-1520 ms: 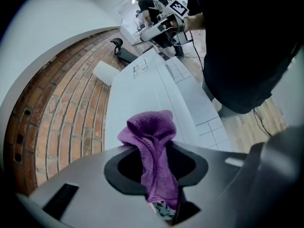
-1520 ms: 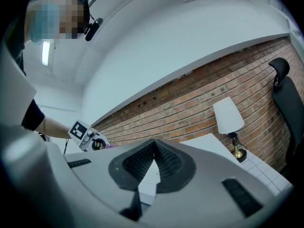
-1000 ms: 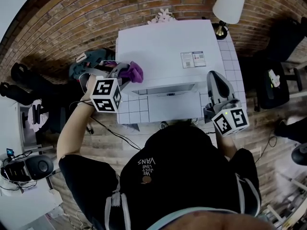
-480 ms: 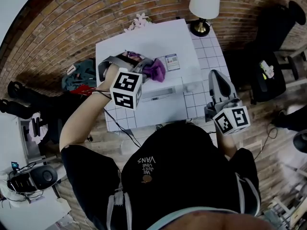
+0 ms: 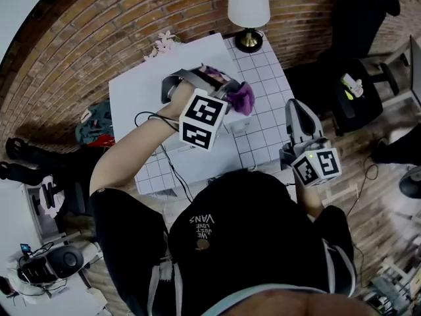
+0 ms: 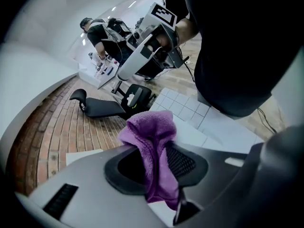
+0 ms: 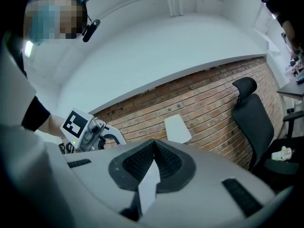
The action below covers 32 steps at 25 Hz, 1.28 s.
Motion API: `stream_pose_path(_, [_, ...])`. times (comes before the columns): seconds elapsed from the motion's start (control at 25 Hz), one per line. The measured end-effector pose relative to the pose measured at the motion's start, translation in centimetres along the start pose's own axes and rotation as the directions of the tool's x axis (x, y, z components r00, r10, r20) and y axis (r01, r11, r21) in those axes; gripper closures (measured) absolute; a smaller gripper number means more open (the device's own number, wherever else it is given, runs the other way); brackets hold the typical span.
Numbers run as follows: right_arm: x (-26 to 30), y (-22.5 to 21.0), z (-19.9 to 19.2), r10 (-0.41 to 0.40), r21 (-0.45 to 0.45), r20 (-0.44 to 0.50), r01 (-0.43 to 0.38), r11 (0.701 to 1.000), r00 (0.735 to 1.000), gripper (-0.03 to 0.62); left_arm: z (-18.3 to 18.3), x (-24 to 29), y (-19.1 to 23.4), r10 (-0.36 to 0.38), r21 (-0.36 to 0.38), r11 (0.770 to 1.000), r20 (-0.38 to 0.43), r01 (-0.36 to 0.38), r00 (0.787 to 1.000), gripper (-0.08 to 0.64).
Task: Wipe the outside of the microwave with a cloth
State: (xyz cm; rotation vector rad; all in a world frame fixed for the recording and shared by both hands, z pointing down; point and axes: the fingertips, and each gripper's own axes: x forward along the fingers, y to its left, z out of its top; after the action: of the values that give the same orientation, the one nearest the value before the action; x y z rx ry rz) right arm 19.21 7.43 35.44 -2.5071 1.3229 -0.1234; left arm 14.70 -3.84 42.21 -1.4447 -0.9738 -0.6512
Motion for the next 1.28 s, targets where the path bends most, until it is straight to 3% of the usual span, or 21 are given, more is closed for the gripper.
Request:
stream_pose_path(0.16, [0.0, -0.3, 0.1, 0.000, -0.002, -0.003, 0.000, 1.000, 1.000, 0.595, 1.6, 0.6, 0.9, 0.023, -0.007, 1.000, 0.048, -0.023, 0.999, 0.428])
stream_pose_path(0.32, [0.6, 1.2, 0.2, 0.035, -0.009, -0.007, -0.035, 0.999, 0.999, 0.595, 1.2, -0.5, 1.3, 0.081, -0.126, 0.990, 0.110, -0.067, 0.991, 0.428])
stream_pose_path(0.44, [1.5, 3.3, 0.1, 0.083, -0.012, -0.007, -0.083, 0.996, 0.997, 0.595, 0.0, -2.4, 1.3, 0.151, -0.268, 0.958, 0.165, -0.104, 0.975, 0.428])
stream_pose_path(0.56, [2.6, 6.2, -0.6, 0.136, -0.018, -0.019, -0.136, 0.991, 0.991, 0.594, -2.0, -5.1, 0.8, 0.243, -0.401, 0.904, 0.198, -0.147, 0.950, 0.428])
stream_pose_path(0.8, [4.6, 12.8, -2.1, 0.223, -0.013, -0.045, -0.224, 0.975, 0.974, 0.595, -6.5, -11.1, -2.2, 0.430, -0.609, 0.760, 0.208, -0.228, 0.879, 0.428])
stream_pose_path(0.96, [5.6, 17.2, -3.5, 0.273, -0.014, -0.059, -0.274, 0.962, 0.960, 0.595, -9.8, -14.9, -5.8, 0.525, -0.734, 0.638, 0.192, -0.234, 0.829, 0.428])
stream_pose_path(1.08, [6.1, 20.4, -4.5, 0.304, -0.015, -0.080, -0.306, 0.952, 0.949, 0.595, -12.9, -18.5, -8.8, 0.597, -0.801, 0.536, 0.136, -0.267, 0.791, 0.428])
stream_pose_path(1.28, [6.8, 24.8, -6.2, 0.347, -0.020, -0.114, -0.351, 0.936, 0.931, 0.594, -18.5, -22.8, -15.8, 0.687, -0.889, 0.328, -0.009, -0.320, 0.727, 0.428])
